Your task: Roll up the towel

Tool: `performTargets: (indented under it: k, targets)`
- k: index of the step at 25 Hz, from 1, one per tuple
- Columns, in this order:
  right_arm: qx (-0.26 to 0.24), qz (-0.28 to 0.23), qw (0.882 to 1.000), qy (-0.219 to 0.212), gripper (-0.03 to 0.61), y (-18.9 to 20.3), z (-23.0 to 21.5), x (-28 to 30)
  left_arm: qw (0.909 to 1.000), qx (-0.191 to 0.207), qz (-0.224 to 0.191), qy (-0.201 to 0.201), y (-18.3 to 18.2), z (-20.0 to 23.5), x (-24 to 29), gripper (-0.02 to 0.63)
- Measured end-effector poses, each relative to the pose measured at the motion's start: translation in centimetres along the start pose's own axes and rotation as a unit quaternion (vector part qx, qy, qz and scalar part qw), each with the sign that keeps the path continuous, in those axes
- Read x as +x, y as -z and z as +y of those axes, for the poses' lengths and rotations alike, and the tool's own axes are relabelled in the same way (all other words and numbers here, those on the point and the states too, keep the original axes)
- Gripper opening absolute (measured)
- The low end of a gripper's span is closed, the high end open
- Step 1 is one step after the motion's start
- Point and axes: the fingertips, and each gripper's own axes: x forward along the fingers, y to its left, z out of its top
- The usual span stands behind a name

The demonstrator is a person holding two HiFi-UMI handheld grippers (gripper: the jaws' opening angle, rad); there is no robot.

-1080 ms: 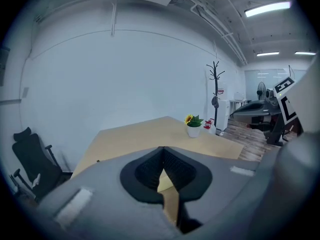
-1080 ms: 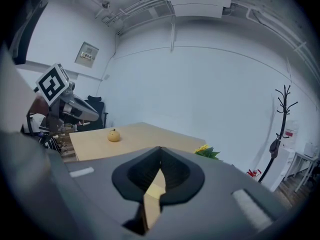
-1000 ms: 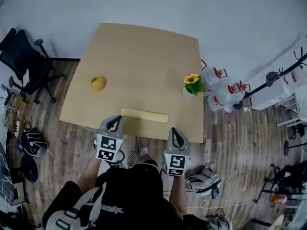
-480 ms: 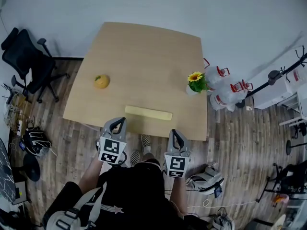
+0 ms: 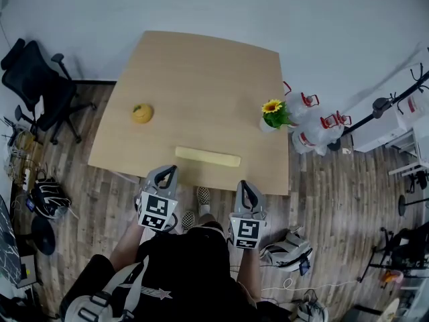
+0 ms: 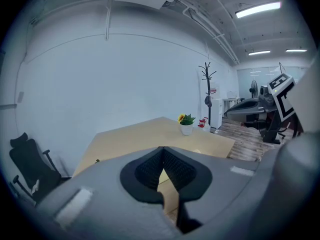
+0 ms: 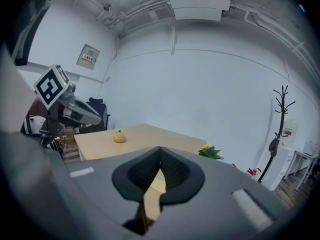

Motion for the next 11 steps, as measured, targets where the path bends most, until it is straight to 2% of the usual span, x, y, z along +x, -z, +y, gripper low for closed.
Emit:
performTargets:
  k: [11]
  targets:
    - [-0.002, -0.004, 1.0, 0.0, 0.005, -0.35, 0.89, -0.64, 0.9999, 0.004, -0.009, 0.007, 0.02, -0.35, -0.87, 0.011]
